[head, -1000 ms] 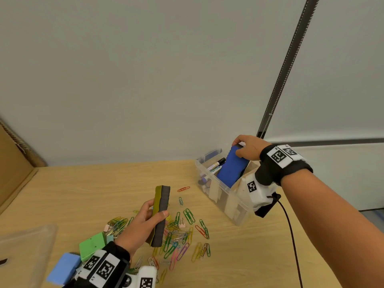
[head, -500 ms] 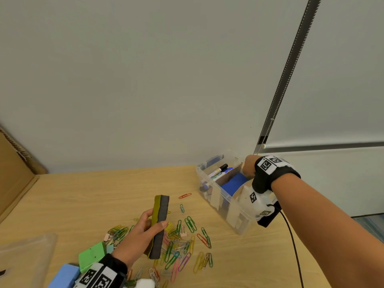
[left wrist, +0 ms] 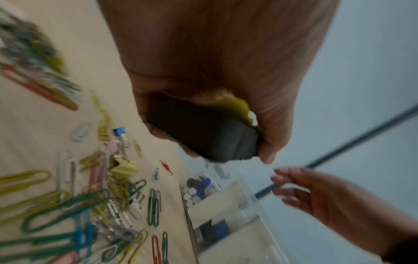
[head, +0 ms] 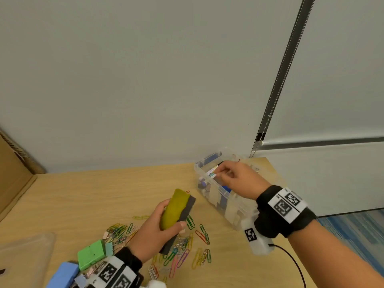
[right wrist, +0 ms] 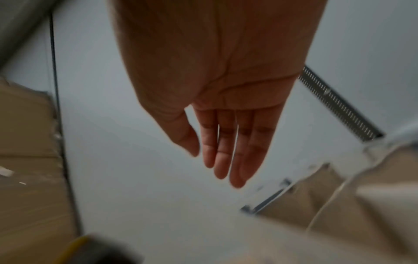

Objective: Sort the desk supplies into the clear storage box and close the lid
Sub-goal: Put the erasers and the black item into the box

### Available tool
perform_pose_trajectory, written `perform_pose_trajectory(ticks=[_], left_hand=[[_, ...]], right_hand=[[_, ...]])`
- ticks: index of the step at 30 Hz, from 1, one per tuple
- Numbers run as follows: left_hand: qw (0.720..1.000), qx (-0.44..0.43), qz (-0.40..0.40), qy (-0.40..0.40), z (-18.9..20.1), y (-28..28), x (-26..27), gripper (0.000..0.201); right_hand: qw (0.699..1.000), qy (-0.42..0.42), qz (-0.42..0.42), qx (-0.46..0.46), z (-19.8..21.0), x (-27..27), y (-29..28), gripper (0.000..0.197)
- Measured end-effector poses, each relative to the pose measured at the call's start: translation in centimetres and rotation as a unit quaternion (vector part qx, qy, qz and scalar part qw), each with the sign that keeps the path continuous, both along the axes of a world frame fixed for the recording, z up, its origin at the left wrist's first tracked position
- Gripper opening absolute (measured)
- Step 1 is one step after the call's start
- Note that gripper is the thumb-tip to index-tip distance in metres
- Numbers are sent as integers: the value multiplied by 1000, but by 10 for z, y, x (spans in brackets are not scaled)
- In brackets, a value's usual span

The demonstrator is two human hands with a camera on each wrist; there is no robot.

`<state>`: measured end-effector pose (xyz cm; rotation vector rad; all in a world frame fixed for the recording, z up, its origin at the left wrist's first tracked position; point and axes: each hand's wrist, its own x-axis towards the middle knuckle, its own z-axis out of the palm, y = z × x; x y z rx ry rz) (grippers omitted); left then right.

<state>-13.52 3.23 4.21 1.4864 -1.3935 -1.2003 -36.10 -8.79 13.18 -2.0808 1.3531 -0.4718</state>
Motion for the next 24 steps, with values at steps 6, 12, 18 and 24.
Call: perform_pose_trajectory(ticks=[6, 12, 18, 24], left_hand=[[990, -119, -24, -69, 24, -17, -43, 54], [971, -182, -6, -157, 40, -64, -70, 51], [912, -119, -37, -390, 12, -115, -100, 61], [899, -107, -16, -424, -13, -111, -109, 72]], right_hand=[[960, -58, 109, 251, -5, 15, 25, 38], [994, -99, -29, 26, 31, -40, 3, 20], [989, 22, -97, -112, 21, -58, -26, 17], [994, 101, -48, -19, 5, -45, -53, 22]])
